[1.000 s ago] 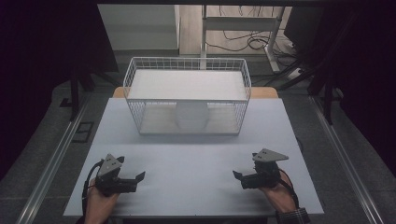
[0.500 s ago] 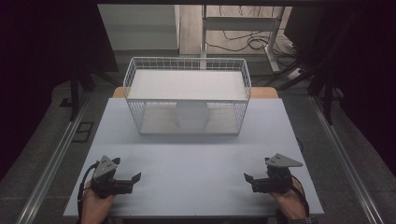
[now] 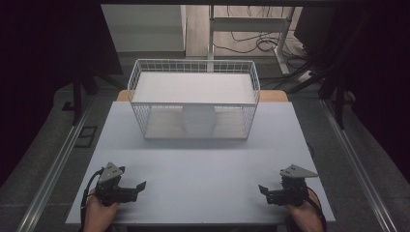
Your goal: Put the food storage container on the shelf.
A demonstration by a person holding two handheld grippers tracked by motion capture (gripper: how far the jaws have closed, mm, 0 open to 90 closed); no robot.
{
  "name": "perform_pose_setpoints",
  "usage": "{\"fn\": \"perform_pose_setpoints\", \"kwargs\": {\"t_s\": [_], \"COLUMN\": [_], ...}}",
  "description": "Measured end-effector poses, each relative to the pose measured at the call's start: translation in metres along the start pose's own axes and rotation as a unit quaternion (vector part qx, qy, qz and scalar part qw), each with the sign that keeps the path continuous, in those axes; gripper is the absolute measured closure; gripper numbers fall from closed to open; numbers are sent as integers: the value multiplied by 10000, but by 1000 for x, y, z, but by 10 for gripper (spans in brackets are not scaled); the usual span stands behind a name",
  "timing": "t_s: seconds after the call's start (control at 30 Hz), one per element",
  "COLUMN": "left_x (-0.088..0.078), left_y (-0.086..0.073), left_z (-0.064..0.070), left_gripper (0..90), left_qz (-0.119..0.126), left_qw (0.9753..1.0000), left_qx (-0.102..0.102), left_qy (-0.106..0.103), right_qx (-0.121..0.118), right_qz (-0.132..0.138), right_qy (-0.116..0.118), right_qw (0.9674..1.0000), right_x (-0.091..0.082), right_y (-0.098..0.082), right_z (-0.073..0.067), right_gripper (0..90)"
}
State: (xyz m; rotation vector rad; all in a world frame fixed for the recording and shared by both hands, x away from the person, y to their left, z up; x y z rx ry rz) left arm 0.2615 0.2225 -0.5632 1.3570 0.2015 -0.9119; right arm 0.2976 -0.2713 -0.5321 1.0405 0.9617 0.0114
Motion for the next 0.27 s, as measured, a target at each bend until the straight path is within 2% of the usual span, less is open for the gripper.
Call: {"fn": "perform_pose_setpoints", "kwargs": {"t_s": [0.2,0.27], "left_x": [7,9], "left_y": [-6,-7], "left_z": [-1,1], "left_gripper": [12,12], "left_qz": [-377,-409], "left_qw": [9993,9992], "left_qx": [-46,-21], "left_qy": [-25,-38], "right_qx": [-41,-61], "right_qz": [-115,-140], "right_qy": [-2,-9], "right_qw": [9999,9999], "right_x": [2,3], "right_y": [-1,-1], "right_z": [-1,-1], "right_gripper": [0,0]}}
Point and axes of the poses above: each handheld gripper's, and its own axes: x roughly forward along the jaws, y roughly out of its top, z roughly to its right, the point moved 5 cm from there along x, roughly forward along the jaws, and after that the axes turned 11 degrees about -x, right-handed, at the moved point
